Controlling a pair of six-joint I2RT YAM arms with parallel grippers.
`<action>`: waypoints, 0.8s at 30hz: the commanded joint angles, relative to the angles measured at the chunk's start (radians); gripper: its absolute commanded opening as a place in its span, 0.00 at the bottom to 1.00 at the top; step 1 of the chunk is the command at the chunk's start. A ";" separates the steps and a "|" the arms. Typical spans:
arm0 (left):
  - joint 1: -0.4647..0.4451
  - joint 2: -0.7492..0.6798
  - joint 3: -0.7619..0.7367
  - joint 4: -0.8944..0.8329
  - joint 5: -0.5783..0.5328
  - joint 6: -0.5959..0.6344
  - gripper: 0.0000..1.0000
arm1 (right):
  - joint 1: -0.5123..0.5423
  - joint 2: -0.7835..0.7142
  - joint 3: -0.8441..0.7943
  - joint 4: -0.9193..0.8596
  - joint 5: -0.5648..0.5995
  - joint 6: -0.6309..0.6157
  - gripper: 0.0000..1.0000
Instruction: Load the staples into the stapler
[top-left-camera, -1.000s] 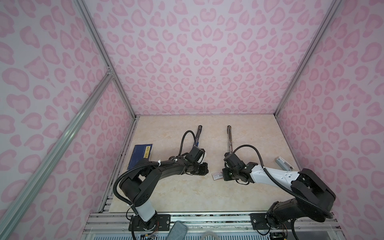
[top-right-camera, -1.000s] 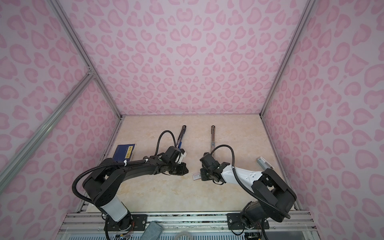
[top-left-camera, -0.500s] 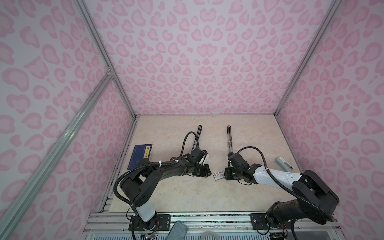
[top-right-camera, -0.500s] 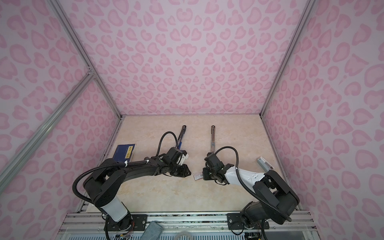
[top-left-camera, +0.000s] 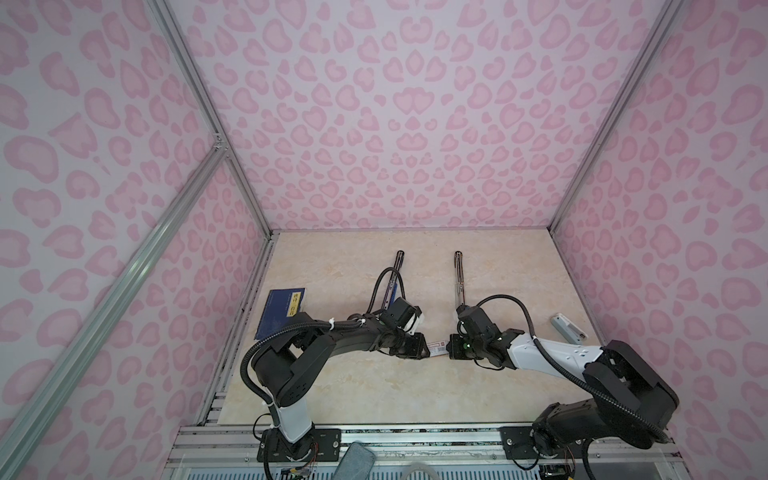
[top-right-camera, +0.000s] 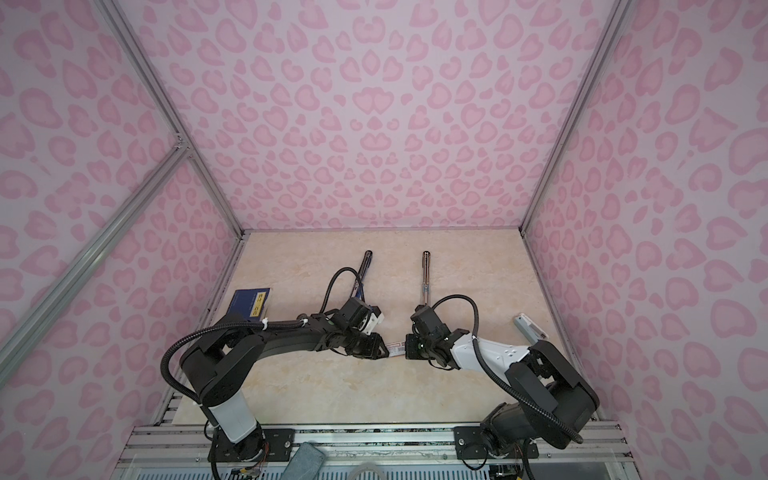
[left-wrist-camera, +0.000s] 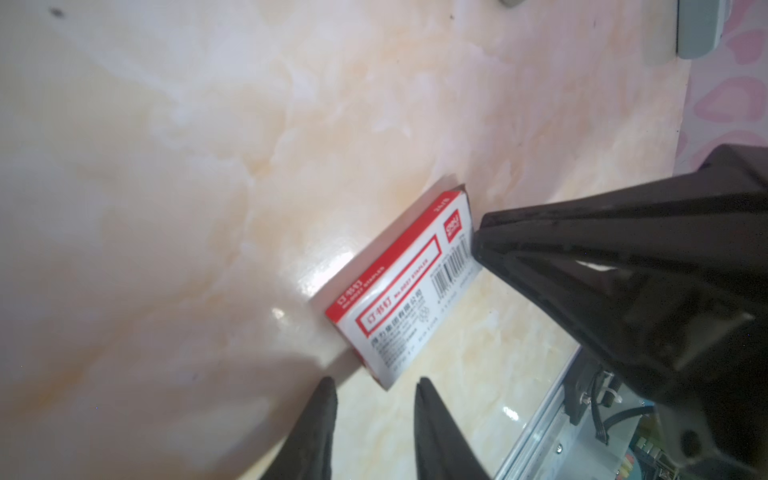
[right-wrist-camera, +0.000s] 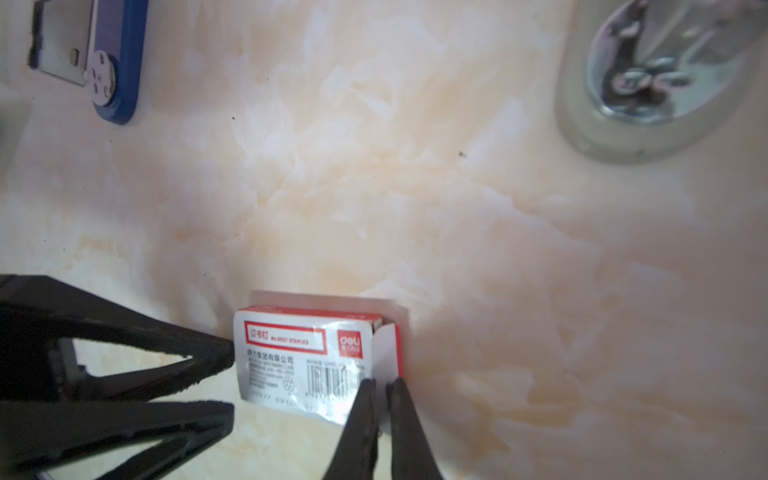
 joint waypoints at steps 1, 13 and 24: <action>0.001 0.012 0.013 0.003 -0.018 -0.001 0.23 | 0.000 -0.003 -0.009 0.007 -0.009 0.007 0.11; 0.004 0.018 0.013 -0.009 -0.040 0.000 0.03 | -0.001 -0.045 -0.002 -0.064 0.061 -0.020 0.12; 0.004 0.018 0.016 -0.015 -0.046 0.003 0.03 | -0.001 -0.016 0.027 -0.127 0.125 -0.066 0.22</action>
